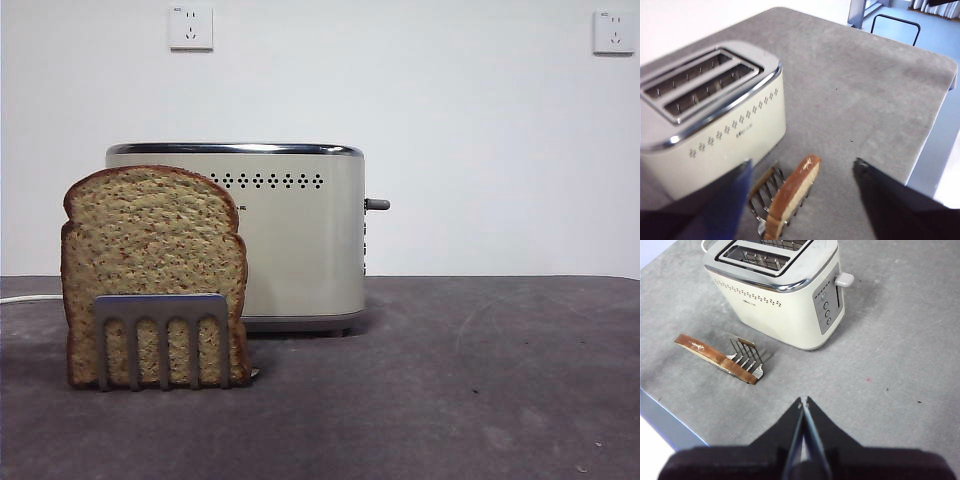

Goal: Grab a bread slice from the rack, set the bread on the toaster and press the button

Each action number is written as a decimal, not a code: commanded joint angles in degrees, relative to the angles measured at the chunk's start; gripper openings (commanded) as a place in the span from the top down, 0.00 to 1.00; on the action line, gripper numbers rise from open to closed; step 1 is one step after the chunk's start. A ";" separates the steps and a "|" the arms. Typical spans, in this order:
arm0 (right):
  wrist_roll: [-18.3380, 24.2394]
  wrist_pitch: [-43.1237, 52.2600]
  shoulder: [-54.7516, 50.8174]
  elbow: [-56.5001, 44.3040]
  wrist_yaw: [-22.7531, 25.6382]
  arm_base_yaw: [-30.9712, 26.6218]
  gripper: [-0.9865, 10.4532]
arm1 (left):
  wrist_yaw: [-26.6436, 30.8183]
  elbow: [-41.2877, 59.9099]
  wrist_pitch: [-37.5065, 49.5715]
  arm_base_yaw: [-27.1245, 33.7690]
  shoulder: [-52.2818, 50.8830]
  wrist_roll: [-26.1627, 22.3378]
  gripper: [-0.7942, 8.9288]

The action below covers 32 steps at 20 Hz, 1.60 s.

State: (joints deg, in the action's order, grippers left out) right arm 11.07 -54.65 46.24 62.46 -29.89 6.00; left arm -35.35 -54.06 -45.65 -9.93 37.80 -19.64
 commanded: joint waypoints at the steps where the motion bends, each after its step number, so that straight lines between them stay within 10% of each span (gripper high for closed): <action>1: 0.42 -0.04 -0.11 -0.02 -0.20 0.09 0.92 | 2.80 -3.78 -1.73 -3.32 3.52 -3.50 0.26; 13: 0.39 -0.70 -0.11 -0.02 -0.22 0.09 0.92 | 25.57 -14.38 -9.66 -25.77 29.14 -16.70 0.26; 22: 0.39 -0.70 -0.11 -0.02 -0.26 0.09 0.92 | 29.53 -14.38 -8.81 -27.50 45.29 -20.65 0.28; 28: 0.39 -0.70 -0.11 -0.02 -0.26 0.09 0.92 | 29.44 -14.38 -8.50 -27.50 46.84 -20.70 0.88; 32: 0.39 -0.70 -0.11 -0.02 -0.26 0.09 0.92 | 29.59 -14.40 -8.39 -27.50 46.82 -20.68 0.93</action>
State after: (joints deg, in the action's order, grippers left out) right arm 11.18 -55.51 46.22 62.46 -30.02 6.00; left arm -5.63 -68.58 -54.35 -37.47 84.51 -39.64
